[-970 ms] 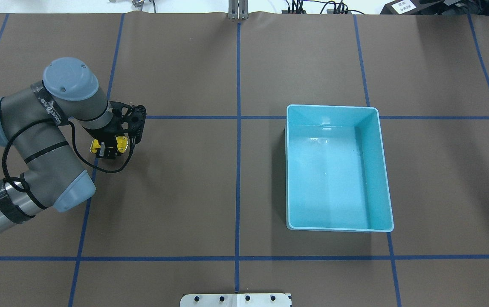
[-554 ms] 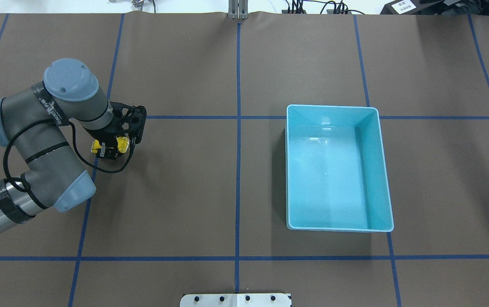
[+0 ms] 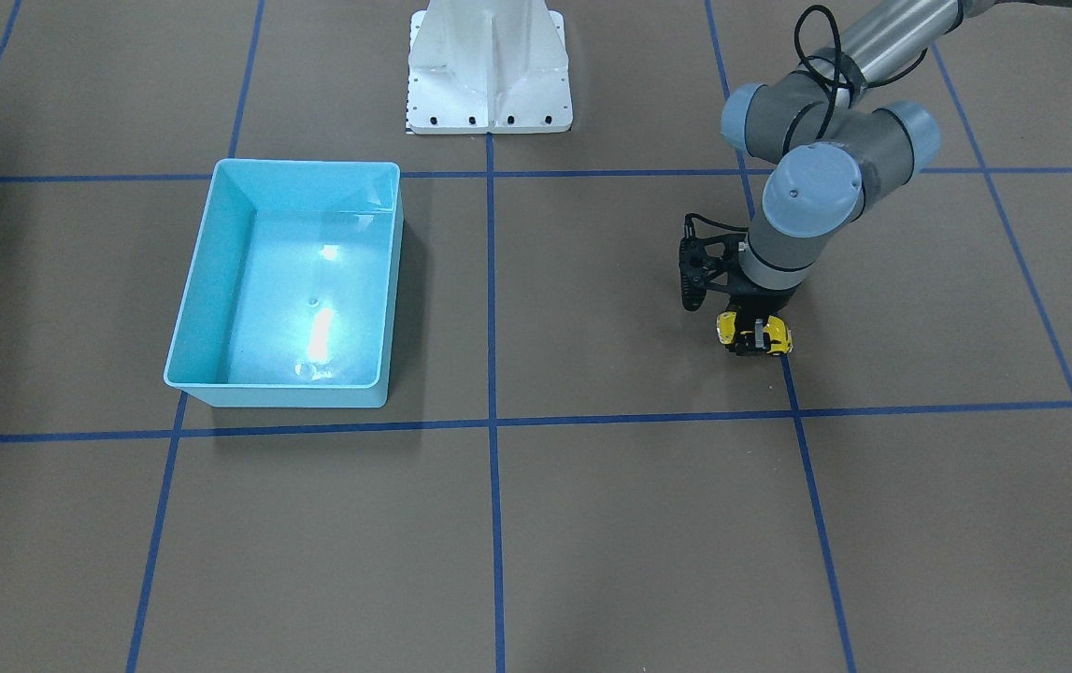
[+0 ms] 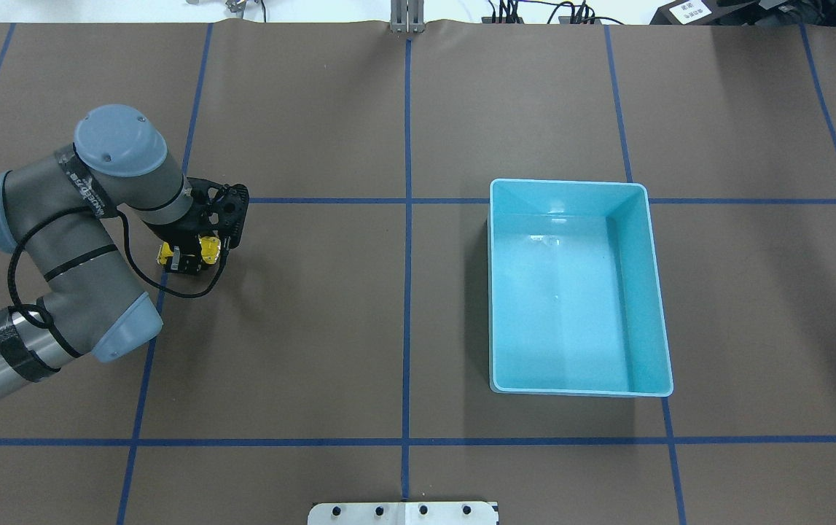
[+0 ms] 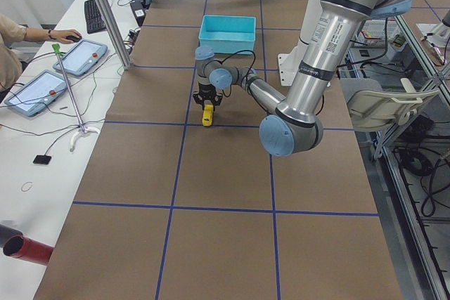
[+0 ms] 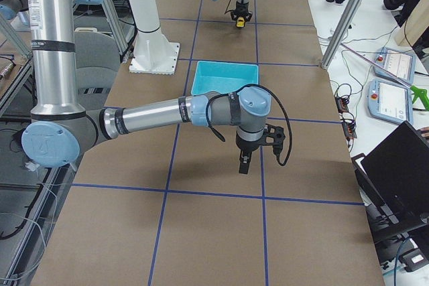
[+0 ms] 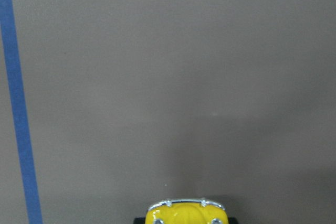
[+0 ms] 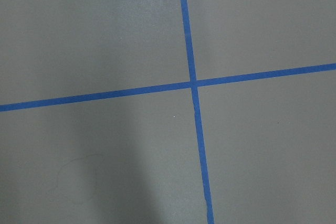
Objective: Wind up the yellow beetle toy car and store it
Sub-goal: 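Press the held car onto the table with the left gripper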
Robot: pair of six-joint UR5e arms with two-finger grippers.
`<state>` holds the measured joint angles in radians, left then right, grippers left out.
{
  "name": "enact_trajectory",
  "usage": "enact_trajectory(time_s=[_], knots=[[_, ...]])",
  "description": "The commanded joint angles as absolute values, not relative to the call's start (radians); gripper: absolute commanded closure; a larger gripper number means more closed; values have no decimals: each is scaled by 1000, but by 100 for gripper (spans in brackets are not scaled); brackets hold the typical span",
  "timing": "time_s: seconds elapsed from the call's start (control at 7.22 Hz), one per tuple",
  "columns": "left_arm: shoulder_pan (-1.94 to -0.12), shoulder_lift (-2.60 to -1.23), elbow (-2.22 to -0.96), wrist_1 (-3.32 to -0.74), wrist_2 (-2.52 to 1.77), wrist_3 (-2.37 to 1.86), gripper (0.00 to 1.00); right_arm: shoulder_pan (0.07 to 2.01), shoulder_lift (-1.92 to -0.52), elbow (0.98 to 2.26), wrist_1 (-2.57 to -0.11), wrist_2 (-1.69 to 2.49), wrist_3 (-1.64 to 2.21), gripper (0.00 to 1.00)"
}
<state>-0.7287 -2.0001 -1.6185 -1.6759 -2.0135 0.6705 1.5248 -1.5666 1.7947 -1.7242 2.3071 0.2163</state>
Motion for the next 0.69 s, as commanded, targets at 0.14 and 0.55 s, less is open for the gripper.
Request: enact_trajectory(time_s=[0.14,0.55], knots=[[-729,-1991,-1617,-1690,-2017,676,100,1525,-1566,1796,-1724,2307,216,0],[-729,-1964,-1623,-1724,-2014,675,100,1525,-1568,1796,-1726,2306,216,0]])
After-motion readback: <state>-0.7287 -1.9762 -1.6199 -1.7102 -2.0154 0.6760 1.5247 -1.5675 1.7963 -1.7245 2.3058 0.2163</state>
